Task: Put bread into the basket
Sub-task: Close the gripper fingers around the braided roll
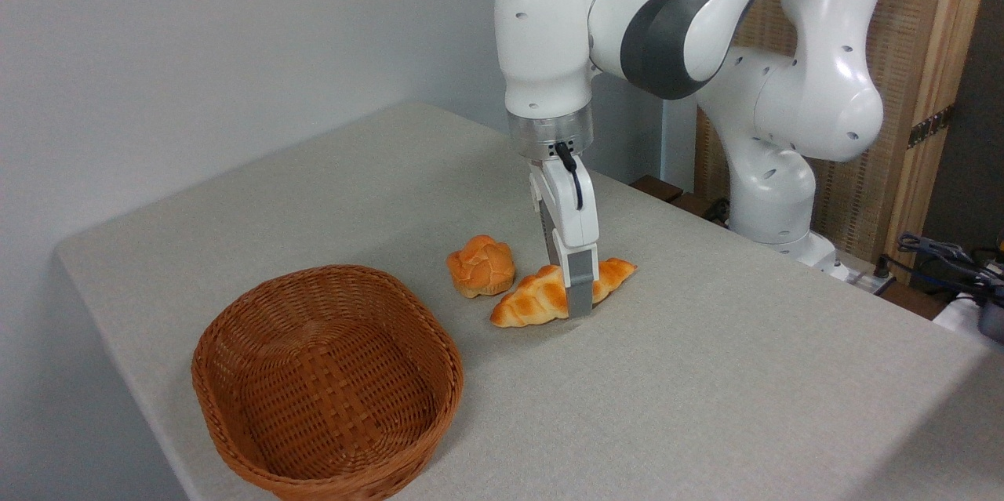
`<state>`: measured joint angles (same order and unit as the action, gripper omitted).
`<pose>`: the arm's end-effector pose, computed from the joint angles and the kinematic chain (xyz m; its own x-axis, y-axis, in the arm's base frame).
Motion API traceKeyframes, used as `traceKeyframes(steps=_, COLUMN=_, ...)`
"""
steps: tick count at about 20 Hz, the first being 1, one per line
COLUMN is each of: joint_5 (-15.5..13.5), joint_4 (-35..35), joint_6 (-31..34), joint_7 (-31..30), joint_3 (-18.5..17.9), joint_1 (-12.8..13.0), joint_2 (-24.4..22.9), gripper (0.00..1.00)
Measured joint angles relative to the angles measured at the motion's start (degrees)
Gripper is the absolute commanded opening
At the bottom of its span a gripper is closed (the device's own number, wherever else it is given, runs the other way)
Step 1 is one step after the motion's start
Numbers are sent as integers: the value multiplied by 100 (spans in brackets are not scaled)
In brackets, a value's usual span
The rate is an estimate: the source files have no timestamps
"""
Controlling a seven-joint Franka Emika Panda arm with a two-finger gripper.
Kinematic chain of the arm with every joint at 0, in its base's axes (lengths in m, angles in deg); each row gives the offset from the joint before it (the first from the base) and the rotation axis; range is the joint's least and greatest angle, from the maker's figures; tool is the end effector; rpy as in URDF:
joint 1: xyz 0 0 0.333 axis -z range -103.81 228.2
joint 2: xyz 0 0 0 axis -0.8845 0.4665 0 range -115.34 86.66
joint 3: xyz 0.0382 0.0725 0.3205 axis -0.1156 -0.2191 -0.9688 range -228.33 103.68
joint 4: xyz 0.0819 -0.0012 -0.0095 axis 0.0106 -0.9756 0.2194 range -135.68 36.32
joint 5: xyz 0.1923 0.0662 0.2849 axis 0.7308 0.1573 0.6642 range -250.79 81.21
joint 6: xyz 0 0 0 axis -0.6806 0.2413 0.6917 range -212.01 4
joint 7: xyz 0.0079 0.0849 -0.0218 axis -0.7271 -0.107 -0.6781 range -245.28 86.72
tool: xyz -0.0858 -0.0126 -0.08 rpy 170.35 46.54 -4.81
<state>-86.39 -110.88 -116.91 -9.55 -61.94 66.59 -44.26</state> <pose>0.3240 -0.0286 0.4347 0.2818 -0.9594 0.0109 -0.9591 -0.2814 0.0298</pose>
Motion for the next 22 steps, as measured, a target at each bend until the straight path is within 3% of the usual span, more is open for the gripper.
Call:
traceKeyframes(steps=2, joint_5=0, joint_4=0, joint_6=0, joint_7=0, joint_3=2, joint_1=5, joint_2=0, gripper=39)
traceKeyframes(steps=17, joint_5=0, joint_4=-3, joint_6=0, joint_7=0, joint_3=3, joint_1=96, joint_2=0, gripper=38)
traceKeyframes(steps=22, joint_5=0, joint_4=-3, joint_6=0, joint_7=0, joint_3=3, joint_1=97, joint_2=-1, gripper=32)
